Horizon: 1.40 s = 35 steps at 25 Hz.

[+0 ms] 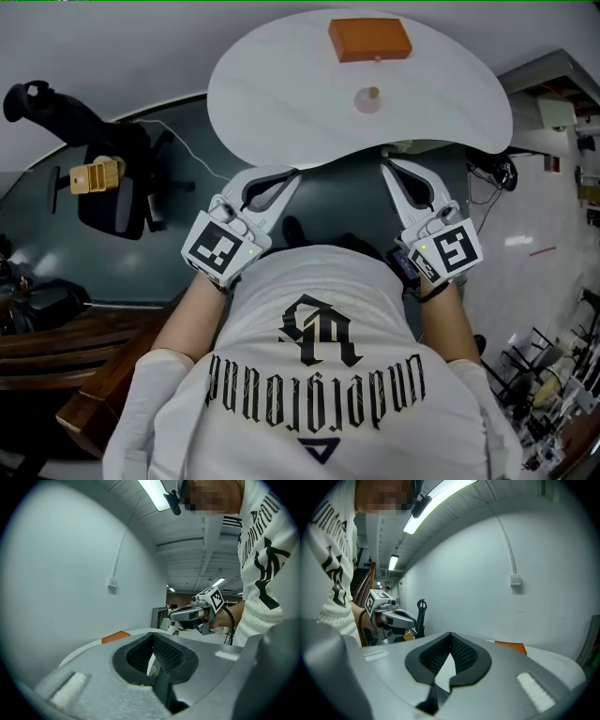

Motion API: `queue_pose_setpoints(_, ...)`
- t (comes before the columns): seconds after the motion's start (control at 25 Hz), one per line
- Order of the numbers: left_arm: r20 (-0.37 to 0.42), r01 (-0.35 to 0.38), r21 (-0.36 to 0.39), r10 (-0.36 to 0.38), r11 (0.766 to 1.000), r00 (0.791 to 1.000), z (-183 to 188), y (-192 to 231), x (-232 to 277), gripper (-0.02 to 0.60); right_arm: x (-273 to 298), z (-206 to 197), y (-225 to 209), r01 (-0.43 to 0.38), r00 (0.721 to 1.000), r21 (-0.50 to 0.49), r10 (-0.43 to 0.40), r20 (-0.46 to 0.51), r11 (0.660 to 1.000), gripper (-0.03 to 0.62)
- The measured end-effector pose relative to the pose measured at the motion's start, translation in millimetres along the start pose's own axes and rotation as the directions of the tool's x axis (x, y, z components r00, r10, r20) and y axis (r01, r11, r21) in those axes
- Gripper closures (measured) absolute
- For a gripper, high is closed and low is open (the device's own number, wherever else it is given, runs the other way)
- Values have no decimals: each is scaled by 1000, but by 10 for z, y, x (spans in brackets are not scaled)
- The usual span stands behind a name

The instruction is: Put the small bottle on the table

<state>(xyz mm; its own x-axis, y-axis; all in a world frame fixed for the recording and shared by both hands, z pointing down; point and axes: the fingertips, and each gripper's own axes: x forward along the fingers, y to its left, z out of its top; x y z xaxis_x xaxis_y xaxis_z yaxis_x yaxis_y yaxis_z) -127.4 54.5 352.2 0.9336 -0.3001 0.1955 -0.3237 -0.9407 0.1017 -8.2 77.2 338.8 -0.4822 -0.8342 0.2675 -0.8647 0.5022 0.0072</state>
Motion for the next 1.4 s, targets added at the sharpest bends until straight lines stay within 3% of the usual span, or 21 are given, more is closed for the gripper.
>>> queue_pose_setpoints(0.32,8,-21,40,21,999,1000,99,-635,235,574,-586,-95,31,-58,998,-54,60,26,997,592)
queue_pose_setpoints(0.92,-19,-26,69,28,997,999,-24,-2470,667,574,-2312,-674,137,-100,995,-77,101,7,992,592)
queue_pose_setpoints(1.4,-18,-38,59,39,998,999,-75,-3098,741,574,-2939,-856,288,-115,992,-37,117,47,993,592)
